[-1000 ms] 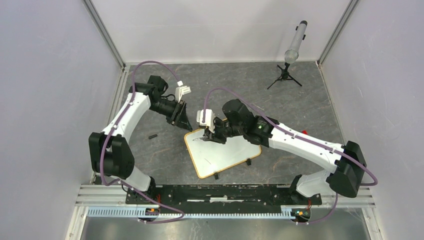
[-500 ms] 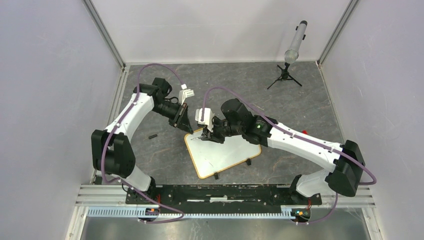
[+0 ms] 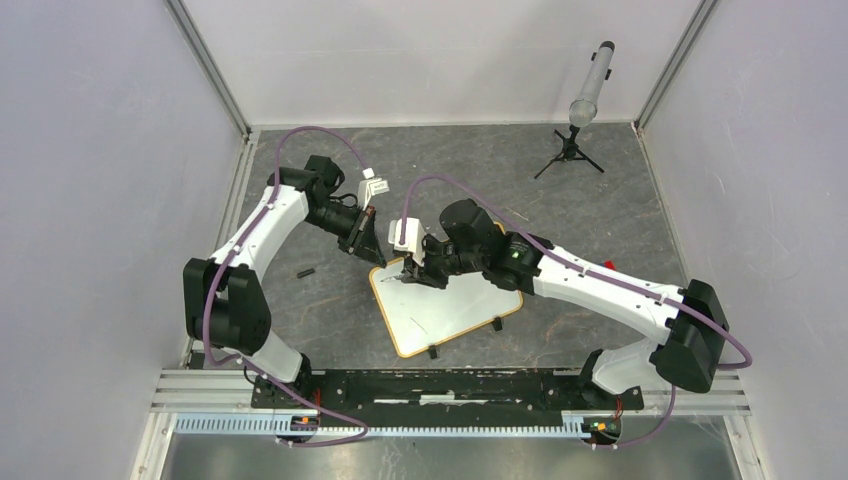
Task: Write a sentence on the whiteboard
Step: Hold the whiteboard on the whiteboard stand.
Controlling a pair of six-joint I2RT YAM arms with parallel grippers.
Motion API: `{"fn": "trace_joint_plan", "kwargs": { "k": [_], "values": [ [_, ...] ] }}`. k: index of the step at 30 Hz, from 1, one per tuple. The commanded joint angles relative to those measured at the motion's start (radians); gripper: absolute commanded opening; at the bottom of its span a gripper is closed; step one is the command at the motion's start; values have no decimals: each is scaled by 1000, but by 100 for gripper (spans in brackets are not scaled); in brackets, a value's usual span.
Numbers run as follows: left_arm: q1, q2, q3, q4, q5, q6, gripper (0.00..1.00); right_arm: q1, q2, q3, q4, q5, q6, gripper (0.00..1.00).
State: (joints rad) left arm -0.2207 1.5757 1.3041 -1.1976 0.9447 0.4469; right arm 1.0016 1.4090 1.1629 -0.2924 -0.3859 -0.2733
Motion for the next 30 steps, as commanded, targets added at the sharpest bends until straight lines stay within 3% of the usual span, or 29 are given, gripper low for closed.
{"fn": "trace_joint_plan", "kwargs": {
  "k": [1, 11, 17, 19, 26, 30],
  "values": [
    [-9, 2, 11, -10, 5, 30, 2, 4, 10, 39, 38, 28, 8, 0],
    [-11, -6, 8, -9, 11, 36, 2, 5, 13, 44, 37, 28, 12, 0],
    [-12, -4, 20, -10, 14, 37, 31, 5, -4, 38, 27, 2, 9, 0],
    [-15, -2, 22, -10, 12, 37, 34, 5, -8, 37, 26, 1, 9, 0],
    [-35, 12, 19, -10, -1, 44, 30, 5, -5, 41, 26, 4, 9, 0],
    [-38, 17, 24, -10, -7, 41, 20, 4, -9, 38, 25, 17, 8, 0]
  ]
}}
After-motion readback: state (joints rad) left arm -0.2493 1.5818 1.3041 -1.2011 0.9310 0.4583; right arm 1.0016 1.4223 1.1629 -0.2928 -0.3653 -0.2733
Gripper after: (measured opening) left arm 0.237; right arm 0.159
